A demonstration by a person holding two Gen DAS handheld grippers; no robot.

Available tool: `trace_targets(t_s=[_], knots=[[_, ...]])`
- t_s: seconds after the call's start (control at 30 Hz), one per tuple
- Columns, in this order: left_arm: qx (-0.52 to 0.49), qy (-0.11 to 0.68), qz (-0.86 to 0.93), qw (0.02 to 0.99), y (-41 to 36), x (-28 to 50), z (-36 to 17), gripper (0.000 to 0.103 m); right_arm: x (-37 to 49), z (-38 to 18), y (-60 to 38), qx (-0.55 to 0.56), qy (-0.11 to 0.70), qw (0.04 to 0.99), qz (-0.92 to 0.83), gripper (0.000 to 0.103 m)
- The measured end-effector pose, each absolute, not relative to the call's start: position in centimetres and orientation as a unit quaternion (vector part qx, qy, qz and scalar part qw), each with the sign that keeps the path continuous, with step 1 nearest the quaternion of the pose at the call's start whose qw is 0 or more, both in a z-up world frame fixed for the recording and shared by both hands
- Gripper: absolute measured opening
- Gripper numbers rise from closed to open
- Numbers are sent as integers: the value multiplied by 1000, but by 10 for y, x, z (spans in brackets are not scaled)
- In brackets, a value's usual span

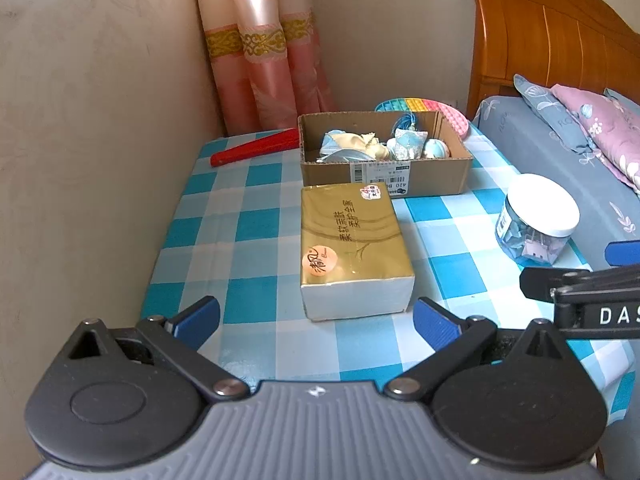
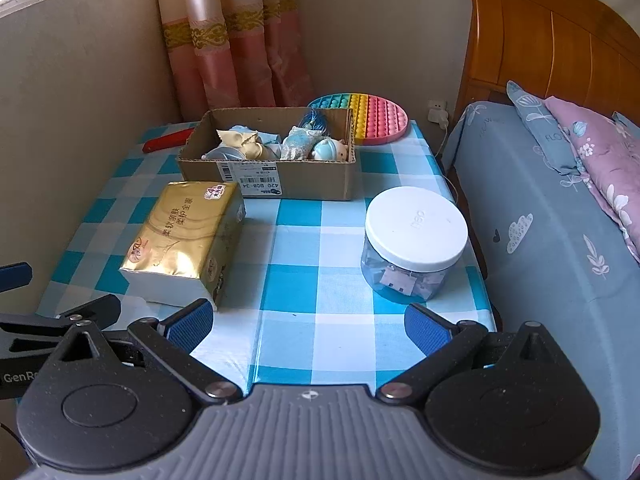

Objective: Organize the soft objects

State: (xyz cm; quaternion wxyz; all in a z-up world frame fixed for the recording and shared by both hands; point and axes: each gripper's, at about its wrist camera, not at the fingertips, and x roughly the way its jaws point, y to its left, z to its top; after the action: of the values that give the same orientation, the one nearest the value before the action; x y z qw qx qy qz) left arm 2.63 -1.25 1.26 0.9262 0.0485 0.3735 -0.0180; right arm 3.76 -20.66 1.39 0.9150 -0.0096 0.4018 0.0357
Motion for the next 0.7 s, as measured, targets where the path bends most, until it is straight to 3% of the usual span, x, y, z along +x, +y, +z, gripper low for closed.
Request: trace_targets(t_s=[0.7], knots=[[45, 375, -16, 926, -11, 28, 12, 102, 36, 14, -203, -8, 400, 916, 38, 103]])
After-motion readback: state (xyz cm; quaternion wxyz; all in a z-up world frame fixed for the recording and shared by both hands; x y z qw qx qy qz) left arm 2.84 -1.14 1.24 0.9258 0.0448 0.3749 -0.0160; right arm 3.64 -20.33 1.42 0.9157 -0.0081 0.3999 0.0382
